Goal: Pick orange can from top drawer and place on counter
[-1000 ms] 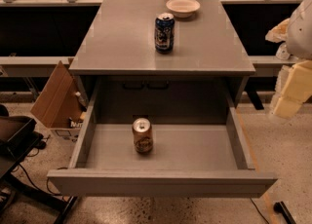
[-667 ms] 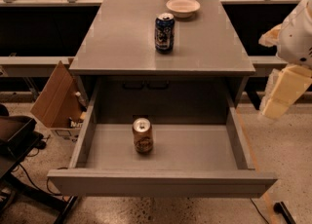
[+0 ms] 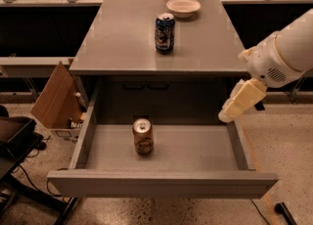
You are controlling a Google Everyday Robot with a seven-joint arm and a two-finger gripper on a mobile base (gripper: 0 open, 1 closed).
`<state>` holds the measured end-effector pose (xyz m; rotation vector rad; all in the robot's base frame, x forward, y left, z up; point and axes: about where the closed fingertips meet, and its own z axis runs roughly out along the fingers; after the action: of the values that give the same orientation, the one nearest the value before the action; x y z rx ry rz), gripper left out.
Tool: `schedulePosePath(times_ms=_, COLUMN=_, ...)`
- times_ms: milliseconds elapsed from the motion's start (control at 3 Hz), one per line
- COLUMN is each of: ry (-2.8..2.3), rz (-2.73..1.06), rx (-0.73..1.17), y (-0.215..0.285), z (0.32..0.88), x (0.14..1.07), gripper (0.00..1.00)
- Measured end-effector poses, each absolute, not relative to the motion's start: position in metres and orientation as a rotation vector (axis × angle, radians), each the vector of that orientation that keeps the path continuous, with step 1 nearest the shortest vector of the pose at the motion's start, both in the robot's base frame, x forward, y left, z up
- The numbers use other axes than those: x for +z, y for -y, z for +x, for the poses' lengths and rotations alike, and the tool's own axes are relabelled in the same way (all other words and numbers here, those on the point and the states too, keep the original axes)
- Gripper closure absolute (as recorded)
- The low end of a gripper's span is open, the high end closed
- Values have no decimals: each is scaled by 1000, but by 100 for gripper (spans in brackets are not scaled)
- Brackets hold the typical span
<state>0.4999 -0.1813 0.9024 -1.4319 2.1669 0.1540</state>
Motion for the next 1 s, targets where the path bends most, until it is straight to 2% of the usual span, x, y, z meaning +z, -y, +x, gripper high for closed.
schedulePosePath(times_ms=333, ry=-2069, rz=-1268, rx=330, y=147, z=522, x=856, gripper=0)
schedulePosePath(times_ms=667, ry=-1995, rz=-1119, rx=408, y=140, z=523, x=832, gripper=0)
schedulePosePath(times_ms=1000, ry=-1969, rz=-1071, rx=383, y=143, z=531, x=841, gripper=0)
